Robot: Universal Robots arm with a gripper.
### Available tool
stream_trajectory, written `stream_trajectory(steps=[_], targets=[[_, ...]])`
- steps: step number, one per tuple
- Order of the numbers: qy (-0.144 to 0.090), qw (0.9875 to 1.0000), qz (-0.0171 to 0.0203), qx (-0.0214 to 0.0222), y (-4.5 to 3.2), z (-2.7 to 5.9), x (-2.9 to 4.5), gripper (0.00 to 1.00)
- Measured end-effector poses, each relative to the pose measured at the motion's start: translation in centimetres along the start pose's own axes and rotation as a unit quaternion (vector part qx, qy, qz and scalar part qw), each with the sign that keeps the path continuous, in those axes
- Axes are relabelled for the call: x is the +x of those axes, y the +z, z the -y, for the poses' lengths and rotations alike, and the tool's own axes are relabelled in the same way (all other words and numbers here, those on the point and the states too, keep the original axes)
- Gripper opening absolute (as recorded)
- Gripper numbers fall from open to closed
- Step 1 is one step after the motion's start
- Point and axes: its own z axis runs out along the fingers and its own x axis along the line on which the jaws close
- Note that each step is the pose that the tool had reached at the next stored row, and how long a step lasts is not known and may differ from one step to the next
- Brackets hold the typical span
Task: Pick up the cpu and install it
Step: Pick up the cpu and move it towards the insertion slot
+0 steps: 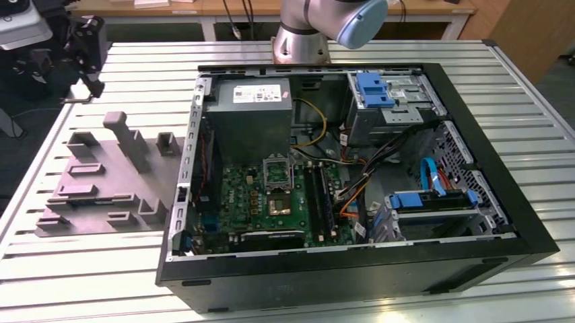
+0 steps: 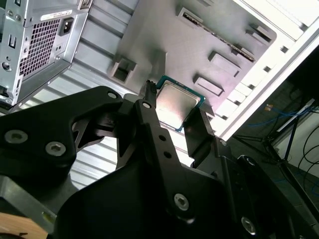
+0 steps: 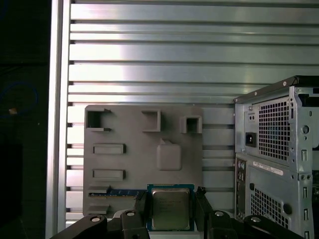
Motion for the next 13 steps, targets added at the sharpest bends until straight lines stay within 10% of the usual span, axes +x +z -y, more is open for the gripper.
stream_trajectory(steps=[13], targets=[[0.000,1.0000,0.0000,0.0000,0.01,0.00,-0.61,0.47]])
